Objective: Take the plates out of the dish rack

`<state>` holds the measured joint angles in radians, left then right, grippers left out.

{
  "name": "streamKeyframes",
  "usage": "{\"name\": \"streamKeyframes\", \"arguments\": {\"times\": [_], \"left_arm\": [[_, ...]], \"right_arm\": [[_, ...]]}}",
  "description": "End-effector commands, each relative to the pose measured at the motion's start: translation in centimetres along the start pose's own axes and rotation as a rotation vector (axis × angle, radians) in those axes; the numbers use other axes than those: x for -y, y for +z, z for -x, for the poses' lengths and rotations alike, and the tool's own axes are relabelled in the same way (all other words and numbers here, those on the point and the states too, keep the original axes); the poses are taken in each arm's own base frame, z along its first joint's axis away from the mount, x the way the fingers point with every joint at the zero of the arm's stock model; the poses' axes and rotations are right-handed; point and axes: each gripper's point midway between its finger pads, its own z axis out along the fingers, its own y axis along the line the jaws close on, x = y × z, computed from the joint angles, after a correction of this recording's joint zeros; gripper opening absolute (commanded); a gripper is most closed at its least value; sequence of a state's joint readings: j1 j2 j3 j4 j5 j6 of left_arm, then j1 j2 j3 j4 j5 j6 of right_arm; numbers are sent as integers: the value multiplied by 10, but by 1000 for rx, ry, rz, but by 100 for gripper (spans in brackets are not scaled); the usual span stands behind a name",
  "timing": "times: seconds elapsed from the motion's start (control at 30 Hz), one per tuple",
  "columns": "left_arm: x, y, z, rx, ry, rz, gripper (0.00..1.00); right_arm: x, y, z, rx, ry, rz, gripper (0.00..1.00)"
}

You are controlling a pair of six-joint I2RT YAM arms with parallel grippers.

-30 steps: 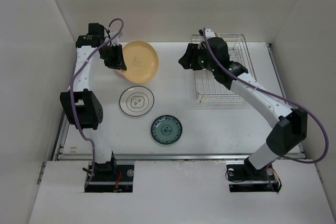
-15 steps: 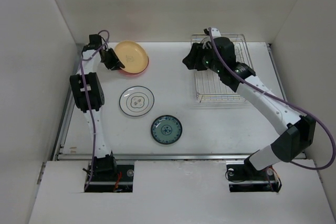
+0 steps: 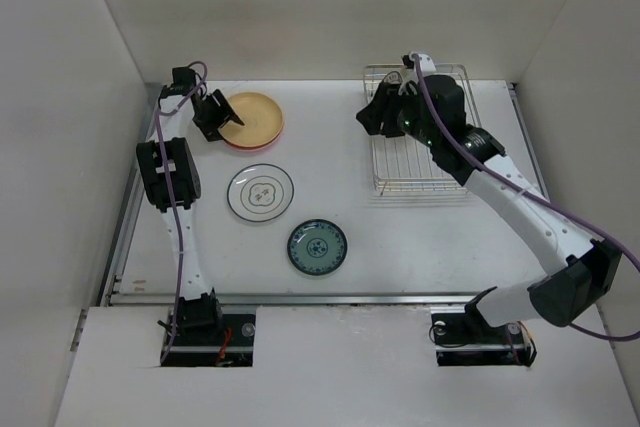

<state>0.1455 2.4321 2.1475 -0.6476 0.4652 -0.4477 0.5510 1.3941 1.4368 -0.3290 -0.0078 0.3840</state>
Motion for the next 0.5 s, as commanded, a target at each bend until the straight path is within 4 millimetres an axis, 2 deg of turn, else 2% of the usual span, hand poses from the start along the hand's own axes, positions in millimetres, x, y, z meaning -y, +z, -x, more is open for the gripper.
{"name": "streamKeyframes", "arguments": {"times": [0.0,0.13,0.23,0.27,0.33,0.37,0.4,0.47], "left_arm": [[-7,-22,-2,-5,43,69,60],[-9,-31,-1,1,84,89,63],[2,-42,0,38,151,121,64],[3,-50,2,50,178,131,66],[9,-54,-1,57,217,150,67],[2,-55,0,60,224,184,67],[7,-59,0,71,246,190,69],[1,-65,3,85,270,232,70]], "right_arm": [[-7,-10,12,42,-15,18,58],[-10,-9,8,31,-15,39,58],[-11,-11,6,28,-16,47,58],[-12,-15,9,37,-16,52,58],[-13,-19,12,47,-16,56,58],[-13,-19,12,47,-16,56,58],[-13,-21,11,47,-16,56,58],[-14,-24,14,56,-16,59,58]]}}
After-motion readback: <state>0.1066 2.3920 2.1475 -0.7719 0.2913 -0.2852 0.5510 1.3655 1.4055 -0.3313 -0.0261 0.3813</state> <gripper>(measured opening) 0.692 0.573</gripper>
